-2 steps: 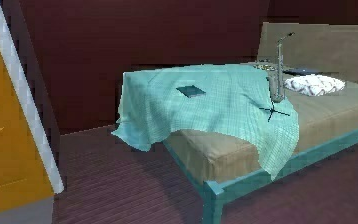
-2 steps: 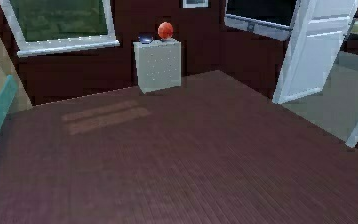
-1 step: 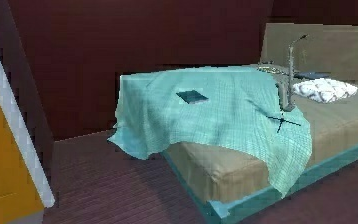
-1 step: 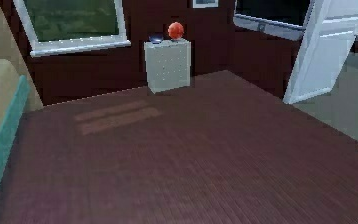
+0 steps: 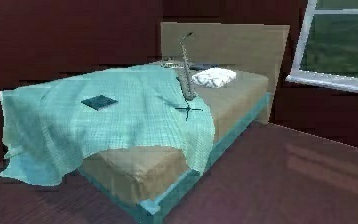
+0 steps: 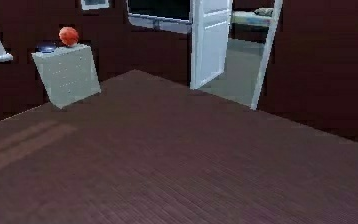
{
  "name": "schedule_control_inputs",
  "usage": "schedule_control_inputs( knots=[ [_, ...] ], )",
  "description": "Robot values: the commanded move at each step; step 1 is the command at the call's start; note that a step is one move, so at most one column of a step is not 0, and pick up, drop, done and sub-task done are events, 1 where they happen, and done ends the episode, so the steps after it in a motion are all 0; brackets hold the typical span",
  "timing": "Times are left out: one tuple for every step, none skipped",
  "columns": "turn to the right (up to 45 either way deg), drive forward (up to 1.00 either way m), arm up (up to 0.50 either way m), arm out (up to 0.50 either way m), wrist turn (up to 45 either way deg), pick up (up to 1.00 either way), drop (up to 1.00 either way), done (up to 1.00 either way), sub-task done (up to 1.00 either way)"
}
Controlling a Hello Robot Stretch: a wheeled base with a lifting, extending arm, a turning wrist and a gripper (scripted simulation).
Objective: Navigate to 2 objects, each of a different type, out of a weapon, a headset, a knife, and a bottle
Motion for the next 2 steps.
schedule_control_inputs(
  knots=[
    [0.0, 0.25, 0.00, 0.00, 0.0, 0.00, 0.00, 0.00, 0.00],
    [45.0, 0.00, 0.00, 0.00, 0.0, 0.00, 0.00, 0.00, 0.00]
  ],
)
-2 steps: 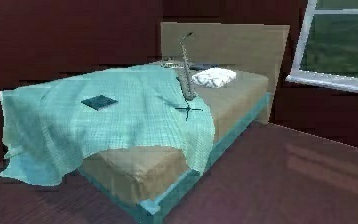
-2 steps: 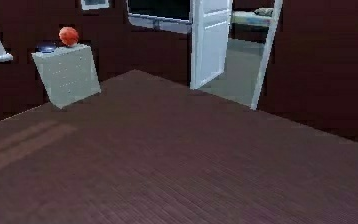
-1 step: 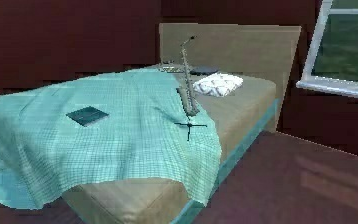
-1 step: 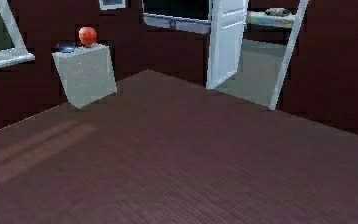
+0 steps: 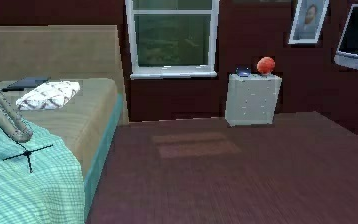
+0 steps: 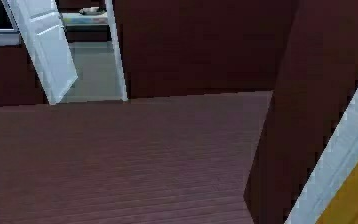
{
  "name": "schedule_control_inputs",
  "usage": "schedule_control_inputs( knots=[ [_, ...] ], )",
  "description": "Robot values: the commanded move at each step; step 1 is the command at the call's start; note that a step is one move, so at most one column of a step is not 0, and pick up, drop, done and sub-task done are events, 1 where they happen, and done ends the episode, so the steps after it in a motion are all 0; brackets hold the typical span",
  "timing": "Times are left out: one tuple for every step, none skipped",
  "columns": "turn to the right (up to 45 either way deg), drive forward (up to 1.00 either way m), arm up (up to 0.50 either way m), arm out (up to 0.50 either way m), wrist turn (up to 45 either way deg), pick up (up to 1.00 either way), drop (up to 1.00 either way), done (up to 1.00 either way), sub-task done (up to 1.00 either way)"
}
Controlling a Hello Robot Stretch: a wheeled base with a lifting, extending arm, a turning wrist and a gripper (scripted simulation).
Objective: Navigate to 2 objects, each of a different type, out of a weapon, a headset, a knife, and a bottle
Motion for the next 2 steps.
schedule_control_inputs(
  knots=[
    [45.0, 0.00, 0.00, 0.00, 0.0, 0.00, 0.00, 0.00, 0.00],
    [15.0, 0.00, 0.00, 0.00, 0.0, 0.00, 0.00, 0.00, 0.00]
  ],
)
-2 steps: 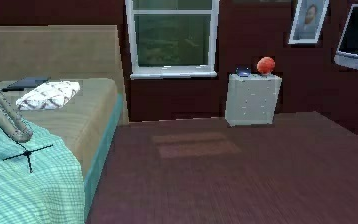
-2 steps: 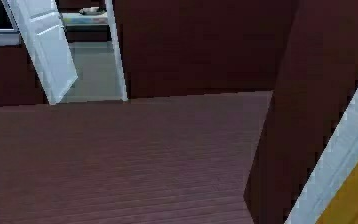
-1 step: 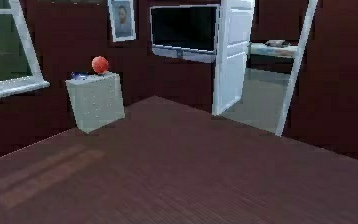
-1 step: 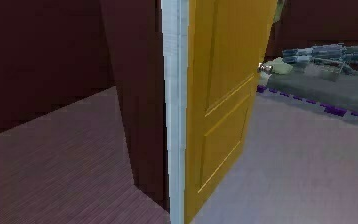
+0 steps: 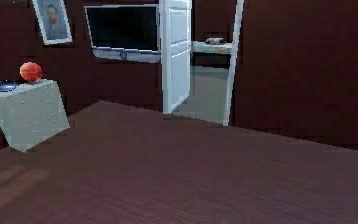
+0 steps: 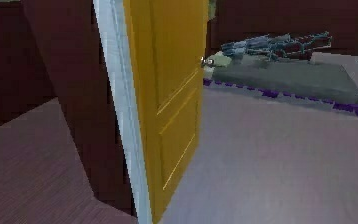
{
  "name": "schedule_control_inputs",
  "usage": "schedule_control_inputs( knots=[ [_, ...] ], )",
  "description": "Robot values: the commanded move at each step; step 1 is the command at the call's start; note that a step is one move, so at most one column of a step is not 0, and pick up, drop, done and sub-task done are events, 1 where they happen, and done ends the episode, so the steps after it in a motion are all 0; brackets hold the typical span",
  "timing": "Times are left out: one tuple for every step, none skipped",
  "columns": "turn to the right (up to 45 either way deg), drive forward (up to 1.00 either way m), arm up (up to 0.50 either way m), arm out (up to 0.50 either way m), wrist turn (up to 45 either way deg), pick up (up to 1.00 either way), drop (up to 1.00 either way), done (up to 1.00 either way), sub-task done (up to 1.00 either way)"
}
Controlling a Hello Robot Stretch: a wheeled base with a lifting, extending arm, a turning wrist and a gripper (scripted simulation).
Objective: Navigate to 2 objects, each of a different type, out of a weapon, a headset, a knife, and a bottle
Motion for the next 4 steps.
schedule_control_inputs(
  knots=[
    [0.0, 1.00, 0.00, 0.00, 0.0, 0.00, 0.00, 0.00, 0.00],
    [0.0, 1.00, 0.00, 0.00, 0.0, 0.00, 0.00, 0.00, 0.00],
    [6.0, 0.00, 0.00, 0.00, 0.0, 0.00, 0.00, 0.00, 0.00],
    [0.0, 0.50, 0.00, 0.00, 0.0, 0.00, 0.00, 0.00, 0.00]
  ],
)
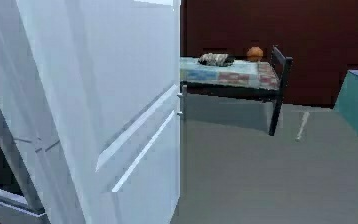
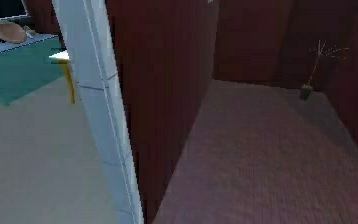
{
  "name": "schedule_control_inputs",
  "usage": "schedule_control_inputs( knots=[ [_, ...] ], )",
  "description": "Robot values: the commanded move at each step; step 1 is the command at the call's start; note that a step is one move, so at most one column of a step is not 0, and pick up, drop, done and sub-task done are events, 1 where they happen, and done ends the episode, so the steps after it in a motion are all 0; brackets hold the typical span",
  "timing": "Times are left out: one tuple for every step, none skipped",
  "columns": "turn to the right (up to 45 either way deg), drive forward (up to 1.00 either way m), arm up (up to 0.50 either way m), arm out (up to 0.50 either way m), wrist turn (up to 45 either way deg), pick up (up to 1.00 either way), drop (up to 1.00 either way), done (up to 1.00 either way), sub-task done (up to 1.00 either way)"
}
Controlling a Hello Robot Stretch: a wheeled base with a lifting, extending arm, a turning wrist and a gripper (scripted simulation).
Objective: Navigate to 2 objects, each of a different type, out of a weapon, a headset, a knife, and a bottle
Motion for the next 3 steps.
schedule_control_inputs(
  knots=[
    [42.0, 0.00, 0.00, 0.00, 0.0, 0.00, 0.00, 0.00, 0.00],
    [0.0, 0.85, 0.00, 0.00, 0.0, 0.00, 0.00, 0.00, 0.00],
    [45.0, 0.00, 0.00, 0.00, 0.0, 0.00, 0.00, 0.00, 0.00]
  ],
)
